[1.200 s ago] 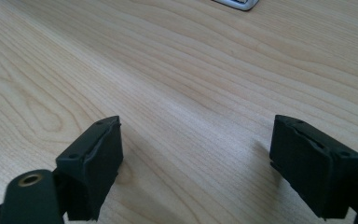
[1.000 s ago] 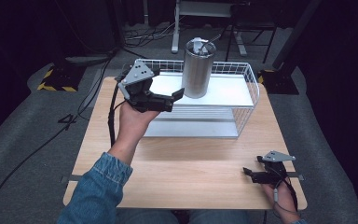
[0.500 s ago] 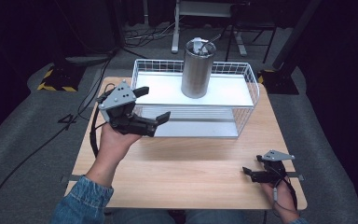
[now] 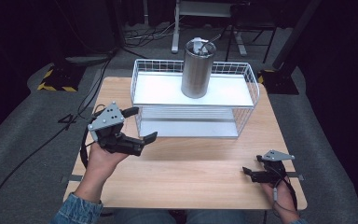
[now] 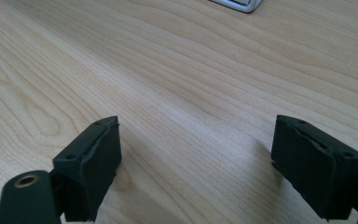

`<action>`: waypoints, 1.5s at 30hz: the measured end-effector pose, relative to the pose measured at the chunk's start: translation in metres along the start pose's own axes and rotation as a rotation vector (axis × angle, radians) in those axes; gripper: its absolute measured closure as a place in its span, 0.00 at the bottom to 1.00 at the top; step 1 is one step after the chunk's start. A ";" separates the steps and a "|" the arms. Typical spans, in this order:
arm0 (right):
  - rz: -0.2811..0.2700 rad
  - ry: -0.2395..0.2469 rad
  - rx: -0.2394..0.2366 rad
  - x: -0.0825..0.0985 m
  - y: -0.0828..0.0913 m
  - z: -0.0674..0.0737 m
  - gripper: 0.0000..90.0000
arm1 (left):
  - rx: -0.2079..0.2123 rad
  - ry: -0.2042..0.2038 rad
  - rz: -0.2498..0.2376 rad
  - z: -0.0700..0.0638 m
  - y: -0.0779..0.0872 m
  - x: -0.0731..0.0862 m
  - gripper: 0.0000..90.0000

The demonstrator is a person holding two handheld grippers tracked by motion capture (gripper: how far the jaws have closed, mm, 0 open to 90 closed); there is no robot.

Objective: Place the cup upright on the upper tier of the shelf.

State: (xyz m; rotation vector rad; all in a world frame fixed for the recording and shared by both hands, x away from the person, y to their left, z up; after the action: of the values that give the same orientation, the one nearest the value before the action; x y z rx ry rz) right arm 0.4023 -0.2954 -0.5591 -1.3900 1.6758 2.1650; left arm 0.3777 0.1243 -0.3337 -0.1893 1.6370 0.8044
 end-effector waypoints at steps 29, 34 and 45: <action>0.000 0.000 0.000 0.000 0.000 0.000 0.18 | -0.065 0.112 0.177 0.011 -0.011 0.120 0.04; 0.000 0.000 0.000 0.000 0.000 0.000 0.18 | -0.075 0.119 0.231 0.012 -0.020 0.137 0.04; 0.000 0.000 0.000 0.000 0.000 0.000 0.18 | -0.085 0.177 0.336 0.015 -0.042 0.174 0.04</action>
State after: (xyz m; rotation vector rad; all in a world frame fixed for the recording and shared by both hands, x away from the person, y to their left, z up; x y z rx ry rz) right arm 0.4024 -0.2954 -0.5591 -1.3901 1.6755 2.1650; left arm 0.3694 0.1556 -0.5098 -0.0450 1.8294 1.1398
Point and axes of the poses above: each handheld gripper's, and its own axes: y roughly backward along the jaws, x roughly out of its underside, z roughly to its left, the point moved 8 cm from there along -y, roughly forward along the jaws, and after that the axes turned 5 degrees about z, right-handed, at the moved point
